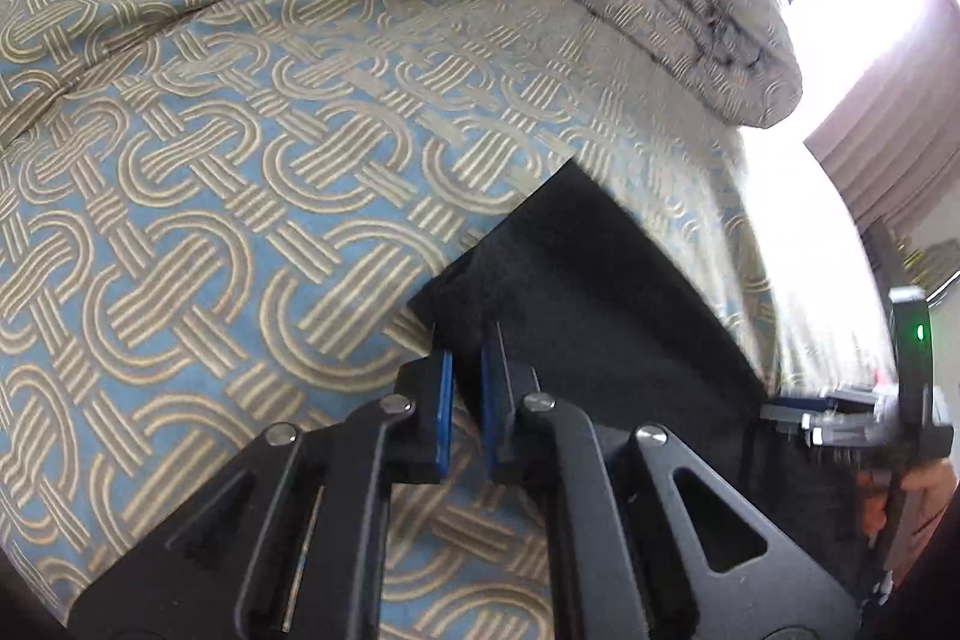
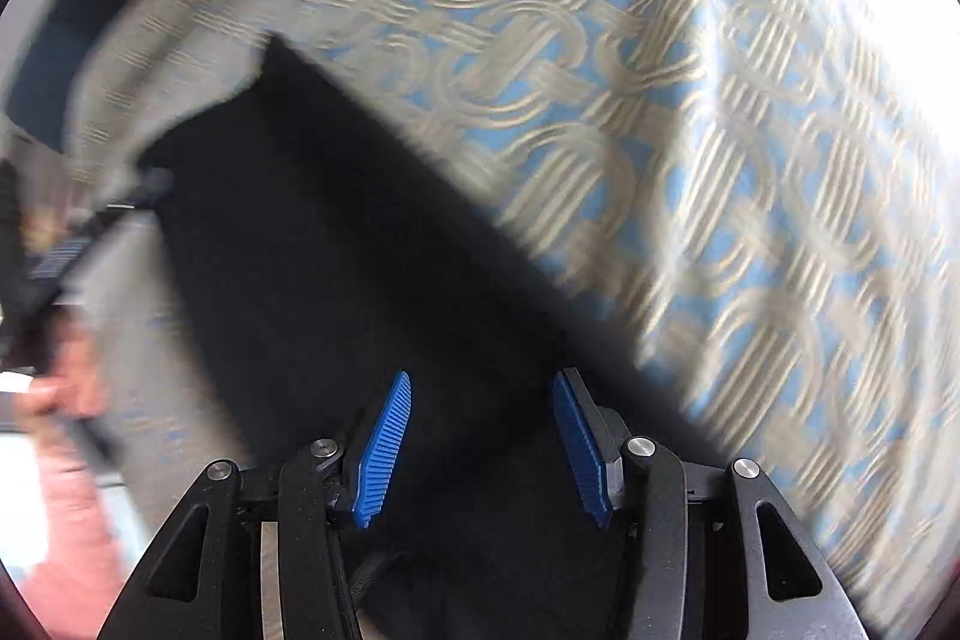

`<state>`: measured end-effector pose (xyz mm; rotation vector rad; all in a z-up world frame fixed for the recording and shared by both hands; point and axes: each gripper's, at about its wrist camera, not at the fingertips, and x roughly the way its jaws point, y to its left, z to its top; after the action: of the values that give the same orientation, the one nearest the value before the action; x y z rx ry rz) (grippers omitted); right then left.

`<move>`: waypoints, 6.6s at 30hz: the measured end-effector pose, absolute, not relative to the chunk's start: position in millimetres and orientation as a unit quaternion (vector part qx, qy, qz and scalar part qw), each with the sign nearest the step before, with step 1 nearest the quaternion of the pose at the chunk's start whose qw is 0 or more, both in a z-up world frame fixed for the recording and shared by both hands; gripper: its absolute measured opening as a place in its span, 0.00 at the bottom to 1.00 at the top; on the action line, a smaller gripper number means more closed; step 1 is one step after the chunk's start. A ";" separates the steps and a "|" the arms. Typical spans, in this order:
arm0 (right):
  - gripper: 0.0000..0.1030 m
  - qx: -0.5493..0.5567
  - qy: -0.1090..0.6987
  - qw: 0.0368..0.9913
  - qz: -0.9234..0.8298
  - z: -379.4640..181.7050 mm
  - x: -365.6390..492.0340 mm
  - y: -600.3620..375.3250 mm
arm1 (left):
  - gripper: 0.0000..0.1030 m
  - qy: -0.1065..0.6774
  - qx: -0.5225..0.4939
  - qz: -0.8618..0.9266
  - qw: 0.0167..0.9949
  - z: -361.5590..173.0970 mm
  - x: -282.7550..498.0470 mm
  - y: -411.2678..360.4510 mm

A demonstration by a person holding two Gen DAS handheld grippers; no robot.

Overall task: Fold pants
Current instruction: 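Lift the trousers' end with the left gripper while the right gripper opens, then fold the held trousers' end over the bundle with the left gripper, then grasp the folded edge with the right gripper while the left gripper releases, then lift the trousers' edge with the right gripper and fold it over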

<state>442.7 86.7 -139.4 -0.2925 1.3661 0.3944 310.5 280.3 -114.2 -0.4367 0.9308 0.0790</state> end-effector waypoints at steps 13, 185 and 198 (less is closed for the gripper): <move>0.49 -0.083 0.504 0.818 0.264 13.5 348.6 67.4 | 0.09 0.448 -0.198 0.045 0.871 -111.8 303.6 277.6; 0.04 0.422 0.501 0.733 0.183 -58.1 250.0 -182.5 | 0.72 0.478 0.029 -0.141 0.867 -104.2 143.1 30.9; 0.04 0.389 0.467 0.754 0.250 42.0 278.9 -109.7 | 0.78 0.485 -0.008 -0.051 0.873 -112.9 195.5 32.4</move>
<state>278.9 -109.7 42.0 0.8488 1.0189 0.5455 195.5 32.4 -112.9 -0.0160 1.0127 -0.1057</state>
